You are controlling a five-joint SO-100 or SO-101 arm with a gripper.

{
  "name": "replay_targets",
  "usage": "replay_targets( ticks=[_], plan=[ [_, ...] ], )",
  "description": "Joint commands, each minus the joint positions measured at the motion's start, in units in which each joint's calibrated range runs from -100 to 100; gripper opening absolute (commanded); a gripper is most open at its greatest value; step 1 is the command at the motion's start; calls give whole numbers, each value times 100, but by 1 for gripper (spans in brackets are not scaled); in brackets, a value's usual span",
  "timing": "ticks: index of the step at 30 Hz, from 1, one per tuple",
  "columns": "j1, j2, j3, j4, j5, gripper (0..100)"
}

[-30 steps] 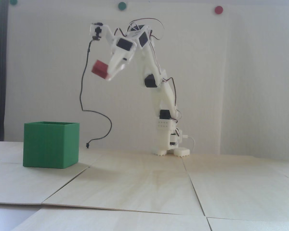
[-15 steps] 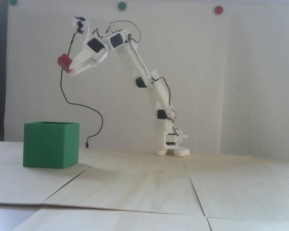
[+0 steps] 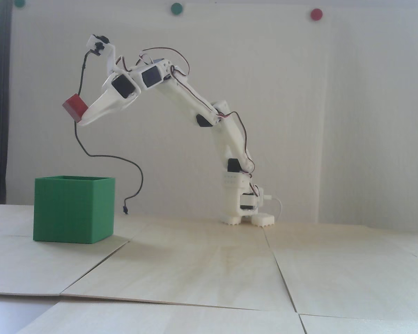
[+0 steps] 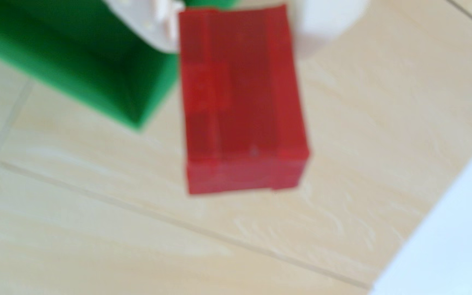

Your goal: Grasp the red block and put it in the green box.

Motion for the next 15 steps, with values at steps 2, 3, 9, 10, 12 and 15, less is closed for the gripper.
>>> replay_targets(
  ticks=[2,3,9,10,12,15],
  plan=[
    [235,-647,186,-793,49,2],
    [243,-647,204,-793,49,2],
    [211,-647,213,-793,60,3],
    [211,-647,213,-793,96,4],
    [203,-647,221,-785,206,13],
    [219,-647,221,-785,185,23]
  ],
)
